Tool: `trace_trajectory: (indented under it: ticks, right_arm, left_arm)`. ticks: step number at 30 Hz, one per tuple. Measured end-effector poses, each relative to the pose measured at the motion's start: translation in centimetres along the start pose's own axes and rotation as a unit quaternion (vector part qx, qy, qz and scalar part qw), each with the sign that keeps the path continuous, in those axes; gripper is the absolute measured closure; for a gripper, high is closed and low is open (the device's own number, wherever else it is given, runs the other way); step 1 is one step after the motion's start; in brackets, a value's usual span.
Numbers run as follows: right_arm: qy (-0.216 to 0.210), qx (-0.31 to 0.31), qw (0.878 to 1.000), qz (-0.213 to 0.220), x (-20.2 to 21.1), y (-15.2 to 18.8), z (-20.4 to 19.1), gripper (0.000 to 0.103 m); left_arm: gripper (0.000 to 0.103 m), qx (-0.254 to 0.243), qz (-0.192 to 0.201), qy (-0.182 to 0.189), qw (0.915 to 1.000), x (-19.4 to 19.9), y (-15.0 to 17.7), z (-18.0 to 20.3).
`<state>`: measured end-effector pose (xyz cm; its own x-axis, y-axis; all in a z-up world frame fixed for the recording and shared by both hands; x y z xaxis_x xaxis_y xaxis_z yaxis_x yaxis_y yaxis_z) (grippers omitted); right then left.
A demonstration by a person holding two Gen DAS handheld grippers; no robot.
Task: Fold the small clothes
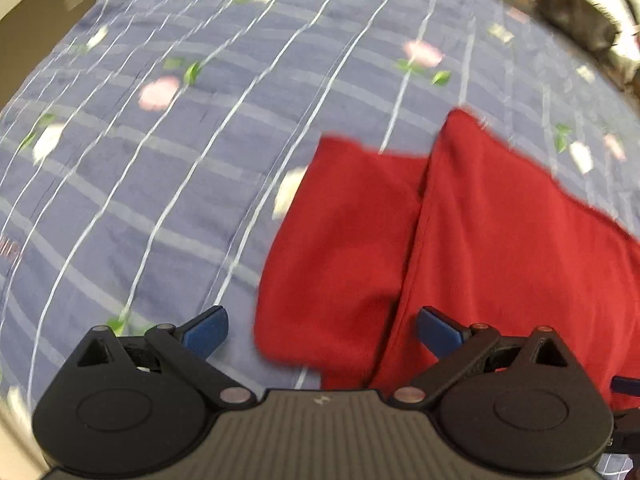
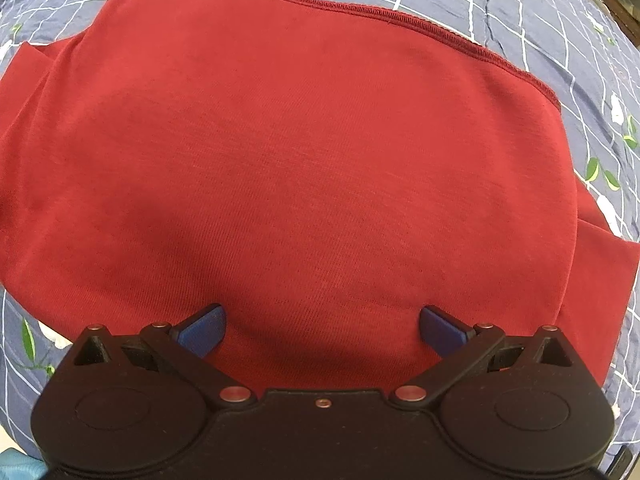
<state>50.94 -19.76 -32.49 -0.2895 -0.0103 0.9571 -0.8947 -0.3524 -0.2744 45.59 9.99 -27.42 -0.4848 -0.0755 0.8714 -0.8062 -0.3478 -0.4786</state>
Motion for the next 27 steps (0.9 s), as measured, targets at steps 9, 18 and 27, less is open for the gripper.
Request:
trace_trajectory:
  ticks: [9, 18, 27]
  right_arm:
    - [-0.001, 0.0, 1.0, -0.002, 0.1, 0.0, 0.0, 0.0]
    - [0.002, -0.007, 1.0, 0.019, 0.7, 0.8, 0.0, 0.0]
    - [-0.02, -0.005, 0.999, 0.041, 2.3, 1.7, 1.4, 0.0]
  left_arm:
    - [0.013, -0.086, -0.061, 0.056, 0.9929, -3.8, -1.4, 0.8]
    - [0.075, -0.048, -0.067, 0.05, 0.9953, -2.3, -1.9, 1.9]
    - [0.087, -0.091, -0.019, 0.011, 0.9957, 2.8, -2.3, 6.3]
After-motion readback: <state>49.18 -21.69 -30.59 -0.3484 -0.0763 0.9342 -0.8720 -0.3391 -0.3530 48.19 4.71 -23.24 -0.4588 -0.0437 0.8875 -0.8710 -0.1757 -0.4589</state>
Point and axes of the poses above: each gripper's, at about its wrist camera, not at the fingertips, and x roughly against the way its jaws point, z to its right, y to its underside, the point moved 1 cm from there along -x, roughly the way its jaws point, and after that the axes turned 9 degrees about z, right-handed, at the moved point
